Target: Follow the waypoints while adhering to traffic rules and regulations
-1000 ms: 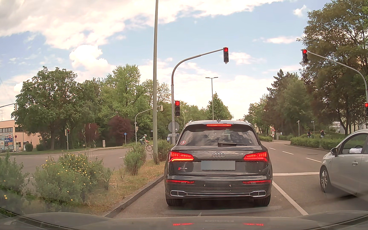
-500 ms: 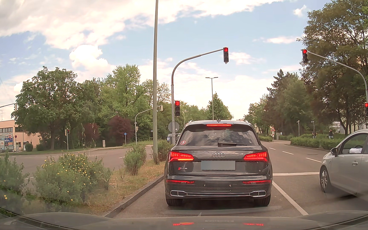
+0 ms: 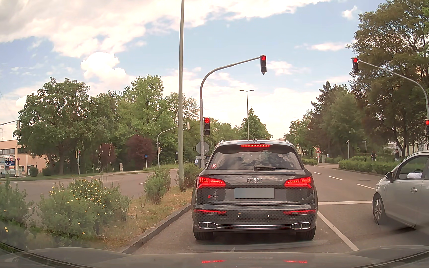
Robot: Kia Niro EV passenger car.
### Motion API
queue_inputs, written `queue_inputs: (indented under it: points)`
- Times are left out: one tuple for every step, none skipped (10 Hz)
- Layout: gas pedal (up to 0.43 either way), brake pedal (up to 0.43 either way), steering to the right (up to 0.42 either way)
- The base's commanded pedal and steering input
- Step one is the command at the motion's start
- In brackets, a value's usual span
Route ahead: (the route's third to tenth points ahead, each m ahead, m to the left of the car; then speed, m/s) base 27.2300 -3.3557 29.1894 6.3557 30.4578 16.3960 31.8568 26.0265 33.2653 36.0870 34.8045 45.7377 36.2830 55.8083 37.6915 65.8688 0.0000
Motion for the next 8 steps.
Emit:
queue_inputs:
  points:
    - [0.0, 0.482, 0.029]
    - [0.0, 0.543, 0.032]
    - [0.0, 0.573, 0.041]
    - [0.0, 0.598, 0.054]
    - [0.0, 0.61, 0.058]
    - [0.0, 0.616, 0.058]
    - [0.0, 0.616, 0.058]
    - [0.0, 0.616, 0.058]
